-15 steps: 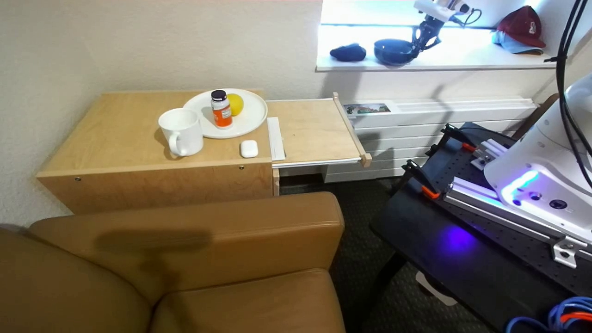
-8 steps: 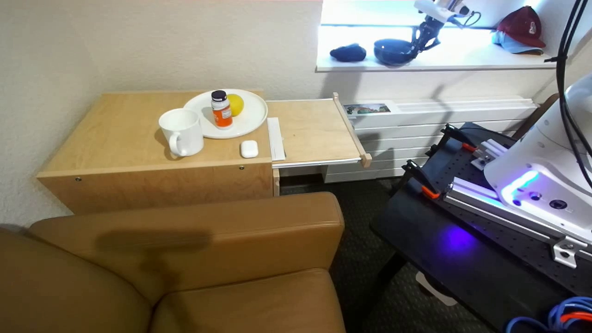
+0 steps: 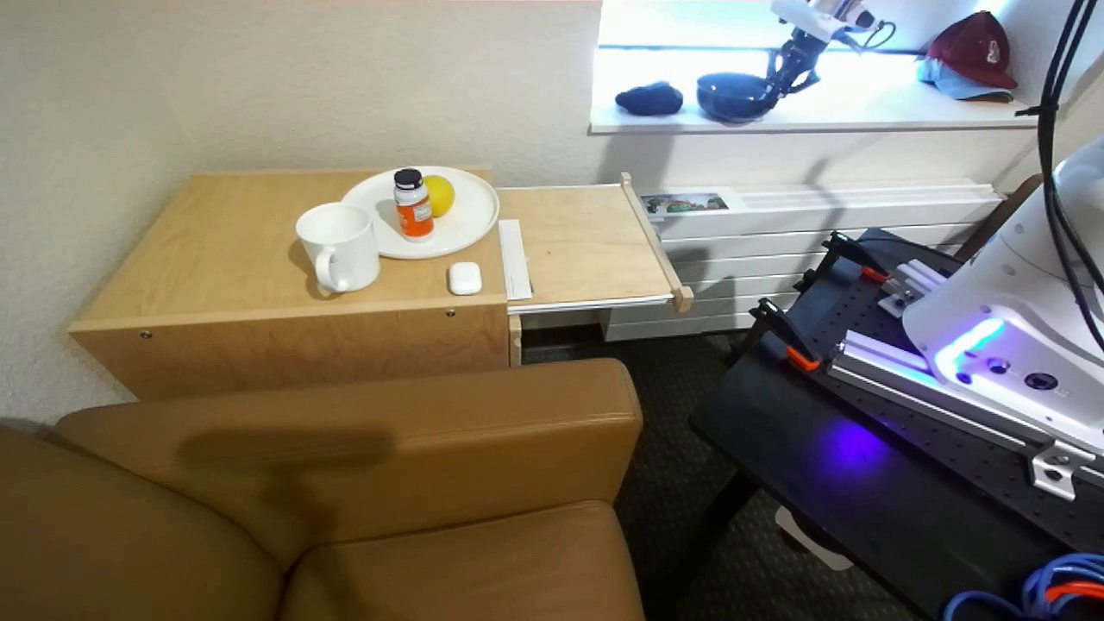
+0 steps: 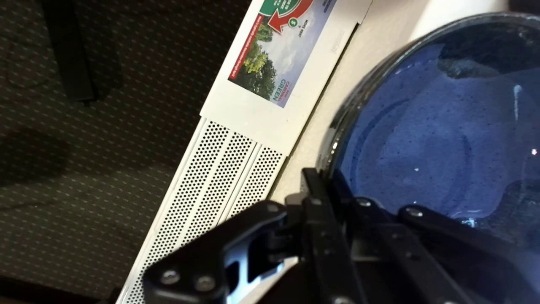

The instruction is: Take the bowl and put it on the windowsill

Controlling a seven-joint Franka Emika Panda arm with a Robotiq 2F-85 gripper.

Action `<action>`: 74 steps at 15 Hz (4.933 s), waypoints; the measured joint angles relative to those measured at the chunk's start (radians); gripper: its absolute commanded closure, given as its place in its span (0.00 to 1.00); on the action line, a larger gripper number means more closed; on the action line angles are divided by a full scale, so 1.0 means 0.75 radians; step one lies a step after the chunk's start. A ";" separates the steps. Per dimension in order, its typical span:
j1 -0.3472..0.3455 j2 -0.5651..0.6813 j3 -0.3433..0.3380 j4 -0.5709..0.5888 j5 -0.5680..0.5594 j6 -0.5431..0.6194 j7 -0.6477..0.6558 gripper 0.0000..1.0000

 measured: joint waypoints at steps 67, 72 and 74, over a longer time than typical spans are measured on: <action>-0.144 0.167 0.016 0.168 0.131 -0.355 -0.114 0.00; -0.138 0.164 0.016 0.154 0.167 -0.316 -0.114 0.00; -0.139 0.163 0.015 0.157 0.168 -0.317 -0.114 0.00</action>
